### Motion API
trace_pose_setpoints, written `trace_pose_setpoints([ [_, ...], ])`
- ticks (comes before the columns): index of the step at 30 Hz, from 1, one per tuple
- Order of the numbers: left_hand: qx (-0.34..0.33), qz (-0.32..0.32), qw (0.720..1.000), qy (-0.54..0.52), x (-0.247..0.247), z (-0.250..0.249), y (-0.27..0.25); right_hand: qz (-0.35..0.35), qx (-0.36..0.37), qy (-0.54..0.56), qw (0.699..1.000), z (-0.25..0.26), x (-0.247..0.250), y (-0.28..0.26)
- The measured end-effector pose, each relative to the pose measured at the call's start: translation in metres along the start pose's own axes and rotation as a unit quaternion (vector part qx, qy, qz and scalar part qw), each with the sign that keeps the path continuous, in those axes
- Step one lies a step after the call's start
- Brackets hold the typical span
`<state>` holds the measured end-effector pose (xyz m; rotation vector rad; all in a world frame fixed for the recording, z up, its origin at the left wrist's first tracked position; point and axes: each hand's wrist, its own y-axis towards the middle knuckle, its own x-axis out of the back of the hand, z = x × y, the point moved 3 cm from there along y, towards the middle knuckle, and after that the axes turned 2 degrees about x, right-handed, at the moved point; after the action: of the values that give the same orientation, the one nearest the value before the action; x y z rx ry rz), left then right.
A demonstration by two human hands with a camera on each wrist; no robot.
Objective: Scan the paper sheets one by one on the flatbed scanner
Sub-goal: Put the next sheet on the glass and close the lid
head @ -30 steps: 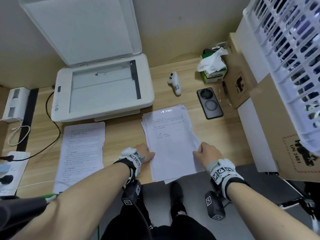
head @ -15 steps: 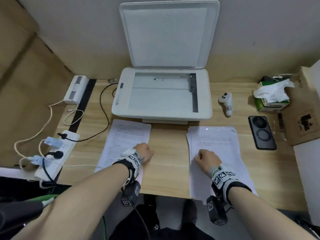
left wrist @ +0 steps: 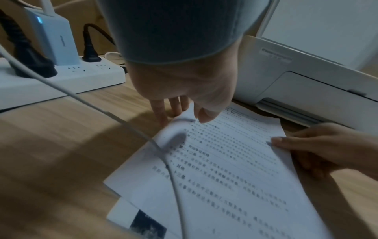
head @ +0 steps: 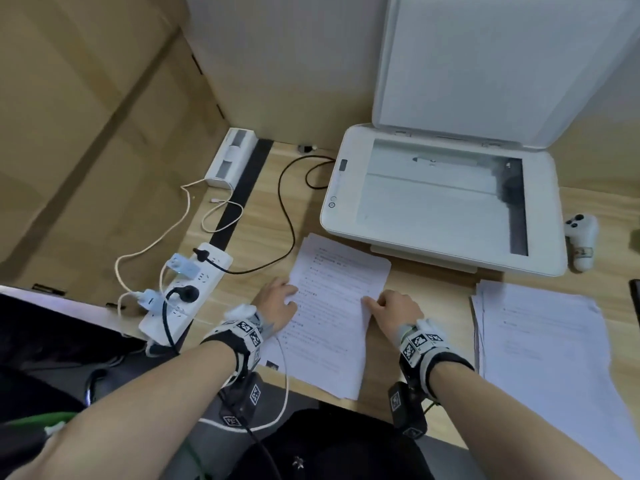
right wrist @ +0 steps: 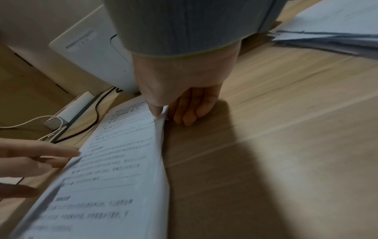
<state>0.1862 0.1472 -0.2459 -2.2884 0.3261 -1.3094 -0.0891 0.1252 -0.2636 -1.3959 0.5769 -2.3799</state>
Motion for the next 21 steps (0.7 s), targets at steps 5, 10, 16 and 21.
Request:
trace_pose_setpoints([
  [5, -0.037, -0.027, 0.999, 0.027, -0.006, 0.007, -0.002, -0.031, 0.007, 0.021, 0.999, 0.004, -0.001, 0.010],
  [10, -0.060, 0.009, 0.996, 0.066, -0.008, 0.008, -0.001, -0.045, 0.009, 0.052, 0.998, 0.001, -0.004, 0.004],
  [16, -0.051, 0.039, 0.996, 0.067, 0.004, -0.008, 0.003, -0.020, -0.004, 0.070, 0.997, -0.003, 0.009, -0.007],
  [21, -0.072, 0.013, 0.996, 0.051, 0.022, -0.047, 0.003, -0.026, -0.006, 0.048, 0.999, -0.001, 0.047, -0.022],
])
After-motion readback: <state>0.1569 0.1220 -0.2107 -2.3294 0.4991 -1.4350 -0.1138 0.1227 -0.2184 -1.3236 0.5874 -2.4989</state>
